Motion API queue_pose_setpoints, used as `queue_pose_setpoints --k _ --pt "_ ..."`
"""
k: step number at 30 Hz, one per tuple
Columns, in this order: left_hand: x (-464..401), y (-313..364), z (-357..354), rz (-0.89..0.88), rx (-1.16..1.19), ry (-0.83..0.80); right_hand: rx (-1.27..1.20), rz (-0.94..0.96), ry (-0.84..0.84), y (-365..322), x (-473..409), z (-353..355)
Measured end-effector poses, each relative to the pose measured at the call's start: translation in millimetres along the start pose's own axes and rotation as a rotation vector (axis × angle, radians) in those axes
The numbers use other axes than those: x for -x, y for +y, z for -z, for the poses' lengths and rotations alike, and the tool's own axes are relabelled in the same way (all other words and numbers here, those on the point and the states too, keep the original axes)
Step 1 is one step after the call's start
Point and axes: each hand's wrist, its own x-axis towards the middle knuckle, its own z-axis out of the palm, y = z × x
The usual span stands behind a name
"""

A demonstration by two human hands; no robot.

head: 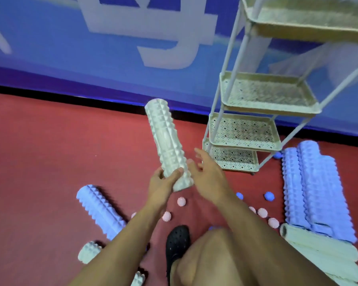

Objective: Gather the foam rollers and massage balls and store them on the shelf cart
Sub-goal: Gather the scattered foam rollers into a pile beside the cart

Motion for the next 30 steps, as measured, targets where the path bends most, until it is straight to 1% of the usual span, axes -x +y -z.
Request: queue_pose_setpoints --k 5,8,11,13,15,18,20,26,30 --pt "79.1 52.4 -81.2 -0.202 -0.057 -0.149 -0.091 0.080 0.161 -34.5 53.3 106.9" --pt "124.2 69.6 -126.3 -0.332 -0.144 -0.261 -0.233 0.067 0.253 -39.3 89.7 160.7" --pt "168.4 74.9 -161.5 -0.490 -0.245 -0.307 -0.457 0.006 0.334 -28.2 127.1 202.0" --pt "192.6 67.8 -182.0 -0.570 -0.321 -0.343 -0.532 -0.006 0.405 -14.9 154.6 224.0" --pt "212.4 60.4 -200.3 -0.621 -0.404 -0.376 -0.602 -0.021 0.469 -2.9 183.6 241.2" --pt "241.8 52.3 -222.8 -0.702 -0.500 -0.464 -0.705 -0.048 0.576 20.1 220.9 265.1" --pt "257.2 47.6 -234.4 -0.766 -0.580 -0.524 -0.782 -0.090 0.619 36.4 244.6 279.9" --pt "272.0 26.0 -256.3 -0.867 -0.784 -0.705 -0.928 -0.135 0.661 83.2 306.6 297.6" --pt "277.6 11.3 -262.3 -0.905 -0.845 -0.757 -0.977 -0.155 0.676 99.3 326.4 292.9"
